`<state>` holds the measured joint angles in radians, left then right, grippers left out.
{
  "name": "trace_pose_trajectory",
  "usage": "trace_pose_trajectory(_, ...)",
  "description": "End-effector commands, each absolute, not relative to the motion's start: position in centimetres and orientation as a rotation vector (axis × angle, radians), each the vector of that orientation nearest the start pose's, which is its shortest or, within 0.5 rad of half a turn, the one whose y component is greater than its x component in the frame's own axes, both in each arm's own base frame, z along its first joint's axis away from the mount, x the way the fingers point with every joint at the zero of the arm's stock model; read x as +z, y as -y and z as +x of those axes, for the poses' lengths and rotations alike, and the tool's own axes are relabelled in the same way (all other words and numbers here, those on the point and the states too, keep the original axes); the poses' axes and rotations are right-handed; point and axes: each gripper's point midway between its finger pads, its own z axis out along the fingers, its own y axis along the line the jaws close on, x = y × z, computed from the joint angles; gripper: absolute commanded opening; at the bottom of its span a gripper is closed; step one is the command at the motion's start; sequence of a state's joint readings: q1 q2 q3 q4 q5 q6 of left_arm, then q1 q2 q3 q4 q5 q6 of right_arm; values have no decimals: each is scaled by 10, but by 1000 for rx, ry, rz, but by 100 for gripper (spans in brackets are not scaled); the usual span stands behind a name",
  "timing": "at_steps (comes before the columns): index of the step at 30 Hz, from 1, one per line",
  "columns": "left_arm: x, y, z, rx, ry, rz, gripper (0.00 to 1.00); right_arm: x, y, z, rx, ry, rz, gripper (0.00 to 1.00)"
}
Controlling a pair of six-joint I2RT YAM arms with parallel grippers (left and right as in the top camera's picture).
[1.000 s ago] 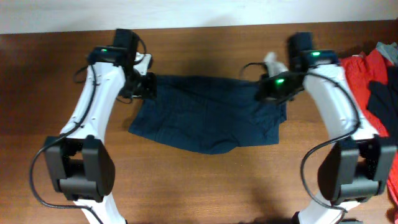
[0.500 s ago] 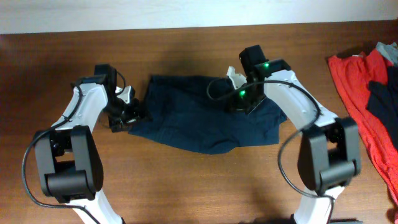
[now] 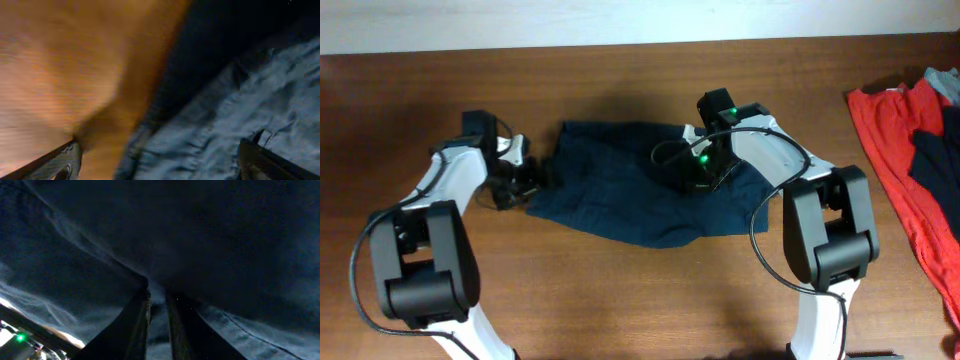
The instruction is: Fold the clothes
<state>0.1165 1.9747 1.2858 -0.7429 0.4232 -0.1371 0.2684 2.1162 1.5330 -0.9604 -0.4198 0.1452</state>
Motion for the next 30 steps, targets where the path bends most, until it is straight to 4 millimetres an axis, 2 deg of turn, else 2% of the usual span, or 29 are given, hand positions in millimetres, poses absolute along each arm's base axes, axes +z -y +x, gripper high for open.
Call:
trace_pose_trajectory(1,33,28,397,-904,-2762,-110,99,14,-173,362,637,-3163,-190,17)
trace_pose_trajectory(3,40,28,400,-965,-2702,-47,99,14,-173,360,636,-3170,-189,17)
trace_pose_trajectory(7,34,30,397,-954,-2702,45,99,14,-170,353,632,-3199,-209,14)
trace_pose_trajectory(10,21,40,394,-970,-2730,83,99,14,-167,347,611,-3213,-282,13)
trace_pose_trajectory(14,-4,55,386,-998,-2800,108,99,8,-146,342,421,-3263,-290,13)
trace_pose_trajectory(18,-27,69,380,-1031,-2840,132,99,8,-142,340,387,-3274,-292,13)
trace_pose_trajectory(20,-34,80,381,-1070,-2834,144,99,8,-143,341,390,-3266,-327,13)
trace_pose_trajectory(23,-34,100,380,-1141,-2809,189,96,7,-142,341,385,-3265,-336,13)
trace_pose_trajectory(24,-33,105,379,-1147,-2810,206,91,7,-142,341,384,-3265,-336,13)
trace_pose_trajectory(25,-33,110,377,-1150,-2813,225,75,7,-142,341,384,-3265,-336,13)
trace_pose_trajectory(27,-32,119,375,-1161,-2820,244,42,7,-142,341,385,-3264,-335,13)
trace_pose_trajectory(28,-32,122,373,-1164,-2825,251,18,7,-142,341,385,-3263,-335,13)
trace_pose_trajectory(30,-29,122,374,-1173,-2844,204,5,7,-142,341,385,-3263,-335,13)
